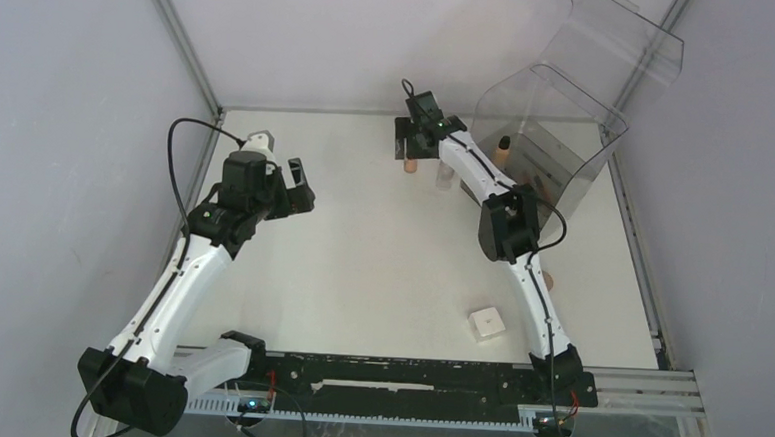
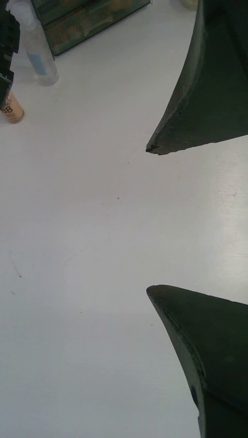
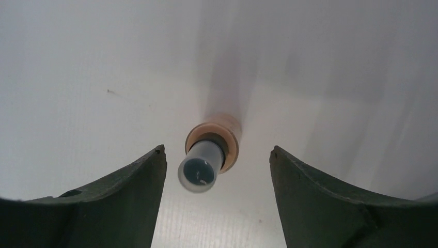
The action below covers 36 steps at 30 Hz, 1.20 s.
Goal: Organize the makeup
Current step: Pick up the makeup from the center of the board.
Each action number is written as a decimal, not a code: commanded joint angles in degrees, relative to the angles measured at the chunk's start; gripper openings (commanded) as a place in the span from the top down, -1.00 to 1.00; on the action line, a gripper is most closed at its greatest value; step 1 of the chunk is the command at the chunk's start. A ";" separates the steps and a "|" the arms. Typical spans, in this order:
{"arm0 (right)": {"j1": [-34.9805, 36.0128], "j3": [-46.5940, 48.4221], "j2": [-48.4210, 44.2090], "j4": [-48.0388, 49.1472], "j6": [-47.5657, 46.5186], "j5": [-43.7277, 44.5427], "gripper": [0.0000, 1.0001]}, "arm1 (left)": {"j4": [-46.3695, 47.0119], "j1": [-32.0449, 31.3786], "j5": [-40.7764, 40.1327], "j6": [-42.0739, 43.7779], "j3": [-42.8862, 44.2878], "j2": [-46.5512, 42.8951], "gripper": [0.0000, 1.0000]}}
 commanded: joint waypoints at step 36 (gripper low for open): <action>1.12 -52.03 -72.28 -0.28 -4.05 6.80 0.67 | 4.89 0.47 5.14 -0.19 -0.05 0.83 -1.00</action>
